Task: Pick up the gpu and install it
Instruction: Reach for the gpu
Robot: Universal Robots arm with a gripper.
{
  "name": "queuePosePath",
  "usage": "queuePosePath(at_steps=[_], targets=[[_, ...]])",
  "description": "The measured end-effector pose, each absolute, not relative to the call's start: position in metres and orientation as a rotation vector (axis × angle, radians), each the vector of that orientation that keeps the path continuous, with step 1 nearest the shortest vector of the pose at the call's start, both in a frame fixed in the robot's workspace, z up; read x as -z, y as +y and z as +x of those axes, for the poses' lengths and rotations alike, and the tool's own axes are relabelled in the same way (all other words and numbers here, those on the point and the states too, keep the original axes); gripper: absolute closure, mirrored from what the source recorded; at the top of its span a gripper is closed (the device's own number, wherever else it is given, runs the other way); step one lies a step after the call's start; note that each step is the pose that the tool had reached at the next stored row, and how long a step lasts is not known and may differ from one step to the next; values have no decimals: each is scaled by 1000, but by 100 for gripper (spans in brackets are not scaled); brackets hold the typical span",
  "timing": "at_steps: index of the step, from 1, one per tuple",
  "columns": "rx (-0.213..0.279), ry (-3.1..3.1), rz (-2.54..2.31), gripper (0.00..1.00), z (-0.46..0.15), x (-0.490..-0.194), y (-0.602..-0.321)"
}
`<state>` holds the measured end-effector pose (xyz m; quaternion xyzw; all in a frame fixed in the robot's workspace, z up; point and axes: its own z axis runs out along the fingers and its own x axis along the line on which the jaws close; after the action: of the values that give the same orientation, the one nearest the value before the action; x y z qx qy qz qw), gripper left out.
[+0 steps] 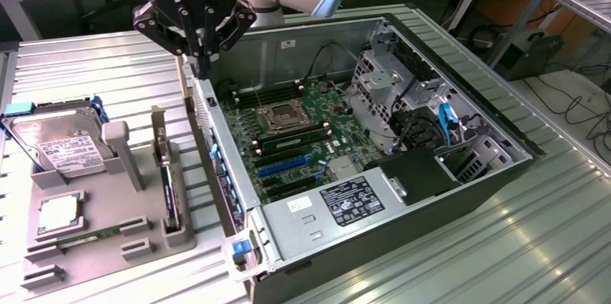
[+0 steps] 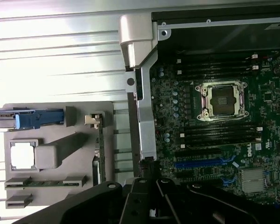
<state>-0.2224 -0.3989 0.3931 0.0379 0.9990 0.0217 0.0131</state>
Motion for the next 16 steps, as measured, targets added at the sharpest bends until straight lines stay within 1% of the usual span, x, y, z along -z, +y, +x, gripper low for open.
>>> queuePosePath(at_steps=[16], targets=[[-68, 3112, 118, 89, -228, -393, -399]])
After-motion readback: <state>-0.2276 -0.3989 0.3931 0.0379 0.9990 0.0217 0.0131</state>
